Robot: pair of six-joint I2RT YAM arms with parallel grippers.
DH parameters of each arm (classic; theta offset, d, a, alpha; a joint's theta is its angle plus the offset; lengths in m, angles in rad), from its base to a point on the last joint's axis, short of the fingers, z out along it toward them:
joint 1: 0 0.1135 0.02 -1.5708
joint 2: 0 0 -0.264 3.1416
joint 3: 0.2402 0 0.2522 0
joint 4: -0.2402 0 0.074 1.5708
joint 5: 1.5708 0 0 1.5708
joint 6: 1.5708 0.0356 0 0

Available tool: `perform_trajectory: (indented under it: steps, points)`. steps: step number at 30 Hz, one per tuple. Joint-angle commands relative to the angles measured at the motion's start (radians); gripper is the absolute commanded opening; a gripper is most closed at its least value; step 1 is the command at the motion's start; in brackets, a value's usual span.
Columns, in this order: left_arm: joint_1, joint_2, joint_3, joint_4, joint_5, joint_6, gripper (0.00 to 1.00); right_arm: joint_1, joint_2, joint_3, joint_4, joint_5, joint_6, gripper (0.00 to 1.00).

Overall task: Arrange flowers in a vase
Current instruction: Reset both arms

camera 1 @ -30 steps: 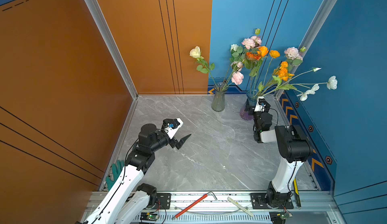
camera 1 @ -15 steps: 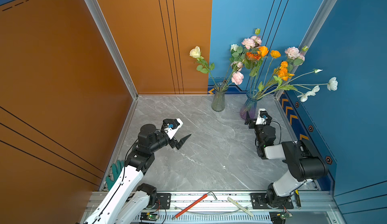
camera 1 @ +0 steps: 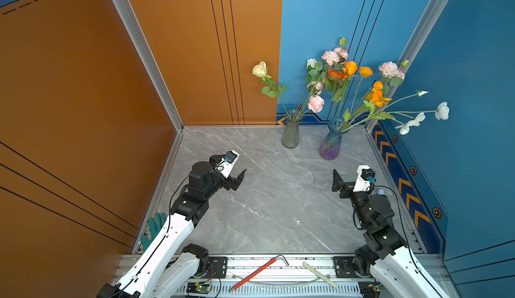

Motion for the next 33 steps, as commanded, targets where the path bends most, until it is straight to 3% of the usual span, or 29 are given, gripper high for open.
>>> perform_trajectory:
  steps: [1, 6, 11, 17, 21, 24, 28, 33]
  points:
    - [0.033, 0.058, 0.043, -0.043, -0.248, -0.067, 0.98, -0.112, -0.058, -0.015, -0.306, -0.055, 0.127, 1.00]
    - [0.055, 0.138, 0.063, -0.062, -0.257, -0.122, 0.98, -0.341, 0.034, -0.013, -0.304, -0.275, 0.233, 1.00]
    - [0.109, 0.216, 0.091, -0.085, -0.227, -0.197, 0.98, -0.449, 0.112, -0.056, -0.134, -0.284, 0.243, 1.00]
    - [0.193, 0.278, 0.074, -0.025, -0.138, -0.326, 0.98, -0.412, 0.299, -0.138, 0.224, -0.169, 0.177, 1.00]
    - [0.192, 0.314, -0.007, 0.131, -0.125, -0.373, 0.98, -0.380, 0.471, -0.232, 0.532, -0.072, 0.129, 1.00]
    - [0.166, 0.322, -0.021, 0.153, -0.229, -0.273, 0.98, -0.343, 0.554, -0.221, 0.615, -0.090, 0.085, 1.00]
    - [0.174, 0.327, -0.143, 0.342, -0.436, -0.278, 0.98, -0.278, 0.678, -0.195, 0.729, -0.060, 0.008, 1.00]
    - [0.115, 0.399, -0.332, 0.727, -0.495, -0.265, 0.98, -0.252, 0.881, -0.163, 0.952, -0.130, -0.092, 1.00]
